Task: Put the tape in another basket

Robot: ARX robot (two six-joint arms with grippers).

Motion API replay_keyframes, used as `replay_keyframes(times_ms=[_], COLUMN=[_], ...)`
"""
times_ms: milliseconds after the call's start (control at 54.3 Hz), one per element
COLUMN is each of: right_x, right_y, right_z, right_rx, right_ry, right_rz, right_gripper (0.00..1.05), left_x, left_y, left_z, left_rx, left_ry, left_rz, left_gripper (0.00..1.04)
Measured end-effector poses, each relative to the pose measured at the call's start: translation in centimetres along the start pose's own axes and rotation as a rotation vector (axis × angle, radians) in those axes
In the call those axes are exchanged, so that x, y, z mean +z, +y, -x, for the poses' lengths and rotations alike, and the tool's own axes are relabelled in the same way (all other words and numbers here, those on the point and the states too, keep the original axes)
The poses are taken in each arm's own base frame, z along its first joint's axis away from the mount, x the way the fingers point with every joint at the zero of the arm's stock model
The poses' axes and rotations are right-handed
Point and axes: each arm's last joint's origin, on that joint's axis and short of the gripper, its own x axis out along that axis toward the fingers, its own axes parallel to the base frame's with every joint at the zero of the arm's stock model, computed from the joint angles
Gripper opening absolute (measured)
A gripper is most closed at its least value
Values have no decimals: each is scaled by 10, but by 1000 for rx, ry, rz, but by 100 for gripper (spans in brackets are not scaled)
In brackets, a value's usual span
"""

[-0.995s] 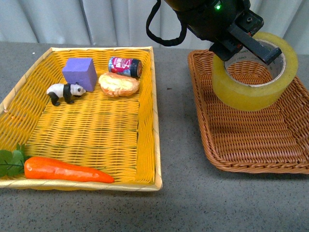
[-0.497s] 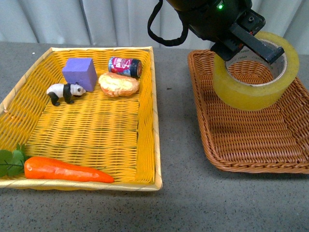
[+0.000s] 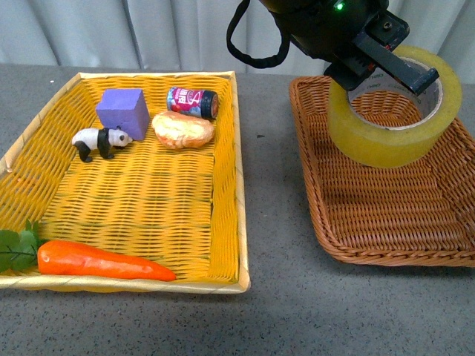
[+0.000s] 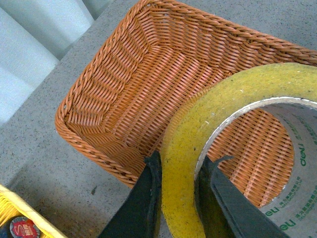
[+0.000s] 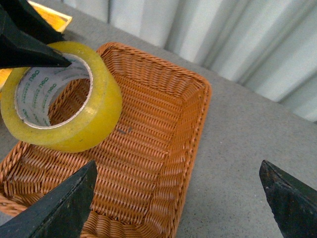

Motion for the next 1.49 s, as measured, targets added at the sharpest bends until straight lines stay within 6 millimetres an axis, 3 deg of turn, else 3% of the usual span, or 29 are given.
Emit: replay_keyframes(times_ms=[276,424,608,939,1179,1492], right_x=[36,40,45,53,55,55], right_y=[-12,-15,-17,-3,-1,8], right_z=[-67,-97,-118,-153,-165,-175], right_rx=[230,307,366,440,440,491], right_ry=[91,162,215,248,271,331], right_rz=[116,155,197,230,235,119], right_gripper=[96,96,96,96,96,47], left_x=[0,0,0,-1,-2,-3], left_y=[-1,0,0,1,4,8], left_z=[0,0,0,0,1,1], left_rx=[-2,0,5,9,24,51], left_ry=[-1,0,2,3,9,18], left_rz=[-1,0,-1,10,33,68], left_gripper=[16,16,16,16,16,16])
